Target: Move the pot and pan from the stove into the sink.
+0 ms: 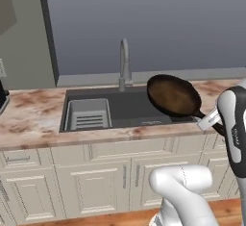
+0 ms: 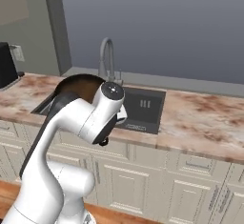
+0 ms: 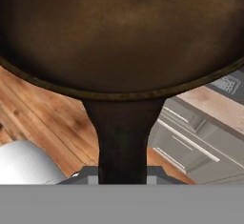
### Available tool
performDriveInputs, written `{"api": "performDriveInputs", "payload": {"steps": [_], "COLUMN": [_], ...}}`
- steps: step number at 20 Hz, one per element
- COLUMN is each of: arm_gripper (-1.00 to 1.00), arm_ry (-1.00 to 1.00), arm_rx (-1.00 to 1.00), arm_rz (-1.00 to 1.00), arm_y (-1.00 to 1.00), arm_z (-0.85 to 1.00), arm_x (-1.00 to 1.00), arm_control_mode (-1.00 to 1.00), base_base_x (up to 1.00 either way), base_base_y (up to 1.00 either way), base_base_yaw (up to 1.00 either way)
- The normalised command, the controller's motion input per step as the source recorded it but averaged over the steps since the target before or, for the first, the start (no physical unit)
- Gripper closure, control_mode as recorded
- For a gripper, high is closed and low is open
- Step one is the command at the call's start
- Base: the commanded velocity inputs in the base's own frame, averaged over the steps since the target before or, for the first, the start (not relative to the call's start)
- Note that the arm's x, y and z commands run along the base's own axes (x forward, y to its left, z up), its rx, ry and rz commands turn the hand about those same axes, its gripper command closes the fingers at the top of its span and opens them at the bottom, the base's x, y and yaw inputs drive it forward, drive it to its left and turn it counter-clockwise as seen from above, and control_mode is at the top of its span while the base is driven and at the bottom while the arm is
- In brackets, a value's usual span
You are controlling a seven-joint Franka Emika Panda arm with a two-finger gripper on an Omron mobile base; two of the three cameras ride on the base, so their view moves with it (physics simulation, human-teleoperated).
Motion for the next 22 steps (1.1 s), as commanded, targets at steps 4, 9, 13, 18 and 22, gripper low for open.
{"api": "performDriveInputs", "payload": {"steps": [4,9,13,18,22], "arm_gripper": [1.00,1.00,1.00,1.00,1.00], "arm_ry": [0.00,0.00,0.00,0.03,0.22], "arm_rx": [0.00,0.00,0.00,0.01,0.00], "arm_rz": [0.00,0.00,0.00,0.00,0.00], "arm_y": [0.00,0.00,0.00,-0.05,-0.03], "arm_z": [0.00,0.00,0.00,0.00,0.00], "arm_x": [0.00,0.00,0.00,0.23,0.69], "arm_control_mode": [1.00,1.00,1.00,-1.00,-1.00], "base_base_x": [0.50,0.49,0.27,0.00,0.00], "base_base_y": [-0.26,-0.15,0.00,0.00,0.00], "base_base_yaw": [-0.06,0.00,0.00,0.00,0.00]}}
